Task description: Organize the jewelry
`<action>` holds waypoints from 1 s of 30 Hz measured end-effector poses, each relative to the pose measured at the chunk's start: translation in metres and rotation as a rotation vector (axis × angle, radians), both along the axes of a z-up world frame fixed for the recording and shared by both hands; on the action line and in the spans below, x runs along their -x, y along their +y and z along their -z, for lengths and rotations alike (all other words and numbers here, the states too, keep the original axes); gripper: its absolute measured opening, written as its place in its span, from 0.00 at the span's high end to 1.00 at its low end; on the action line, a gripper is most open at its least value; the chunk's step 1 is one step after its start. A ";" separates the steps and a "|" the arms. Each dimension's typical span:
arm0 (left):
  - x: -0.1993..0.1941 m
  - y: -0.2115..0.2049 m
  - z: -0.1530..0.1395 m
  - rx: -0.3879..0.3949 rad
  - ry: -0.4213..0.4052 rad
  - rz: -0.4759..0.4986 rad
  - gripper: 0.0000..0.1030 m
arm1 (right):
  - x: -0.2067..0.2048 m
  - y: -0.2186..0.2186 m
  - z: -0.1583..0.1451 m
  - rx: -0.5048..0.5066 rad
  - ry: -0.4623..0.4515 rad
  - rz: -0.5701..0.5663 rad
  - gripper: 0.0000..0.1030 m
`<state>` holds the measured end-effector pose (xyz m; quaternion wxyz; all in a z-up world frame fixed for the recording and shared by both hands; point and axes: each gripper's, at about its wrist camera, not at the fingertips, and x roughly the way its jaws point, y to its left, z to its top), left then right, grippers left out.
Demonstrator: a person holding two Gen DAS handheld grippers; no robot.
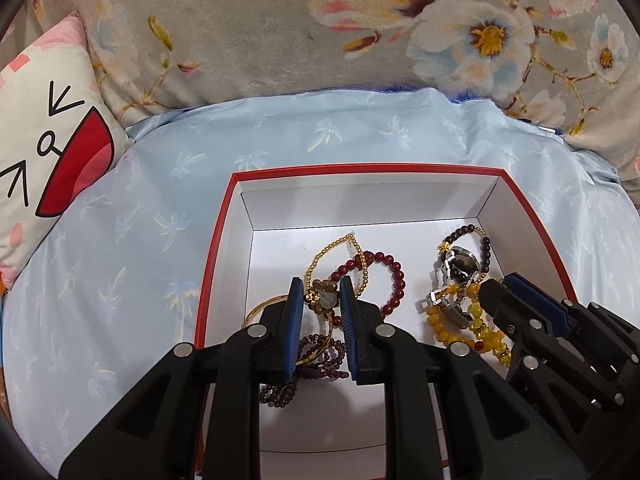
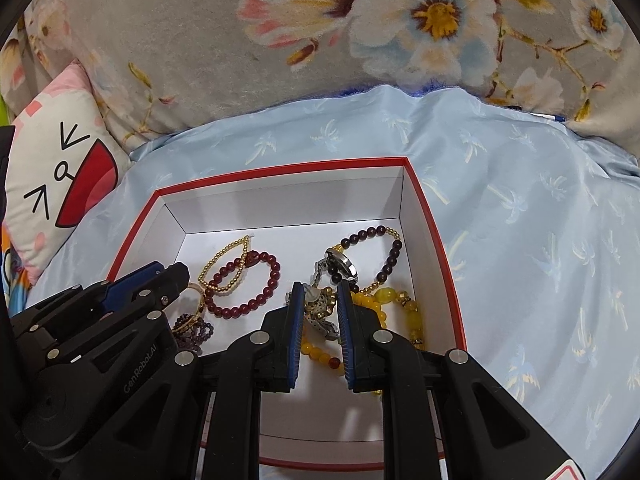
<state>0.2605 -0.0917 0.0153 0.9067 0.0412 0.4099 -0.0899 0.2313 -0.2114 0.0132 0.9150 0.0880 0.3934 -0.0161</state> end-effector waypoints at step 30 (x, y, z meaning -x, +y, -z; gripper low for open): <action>0.048 0.005 -0.036 -0.025 -0.089 -0.018 0.54 | 0.055 -0.003 -0.033 0.037 -0.076 0.078 0.56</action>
